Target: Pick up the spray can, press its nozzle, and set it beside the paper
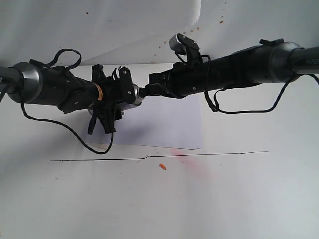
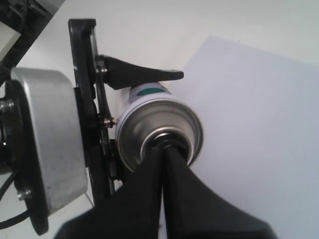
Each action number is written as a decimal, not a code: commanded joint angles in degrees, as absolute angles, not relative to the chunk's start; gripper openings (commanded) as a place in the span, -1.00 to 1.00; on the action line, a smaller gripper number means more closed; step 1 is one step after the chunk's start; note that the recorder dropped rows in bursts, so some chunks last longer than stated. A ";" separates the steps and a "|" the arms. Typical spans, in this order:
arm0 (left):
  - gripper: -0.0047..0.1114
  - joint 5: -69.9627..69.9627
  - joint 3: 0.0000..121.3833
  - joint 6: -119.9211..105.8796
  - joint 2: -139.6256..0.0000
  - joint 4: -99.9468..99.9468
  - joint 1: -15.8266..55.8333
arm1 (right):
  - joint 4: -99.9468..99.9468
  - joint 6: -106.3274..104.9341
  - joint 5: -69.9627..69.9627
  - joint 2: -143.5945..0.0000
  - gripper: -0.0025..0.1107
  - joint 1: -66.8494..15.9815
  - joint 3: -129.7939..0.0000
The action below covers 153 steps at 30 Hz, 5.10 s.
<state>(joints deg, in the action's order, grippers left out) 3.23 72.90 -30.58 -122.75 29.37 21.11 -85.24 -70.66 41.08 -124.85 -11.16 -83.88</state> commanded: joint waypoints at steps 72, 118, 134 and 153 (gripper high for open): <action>-0.92 3.26 73.63 -14.88 -110.86 16.89 18.52 | -62.92 -66.31 24.27 -94.99 -0.96 -2.75 -62.27; -0.92 -9.36 45.33 -3.26 -77.17 -5.46 9.87 | -76.72 -79.45 20.90 -37.36 -0.96 -2.86 -23.87; -0.92 -11.96 38.12 -2.96 -72.37 -6.70 9.20 | -69.19 -77.56 23.33 -14.90 -0.96 -2.86 -23.17; -0.92 -30.50 26.10 0.00 -71.81 -7.88 9.33 | -69.19 -77.56 24.63 -11.24 -0.96 -2.86 -23.17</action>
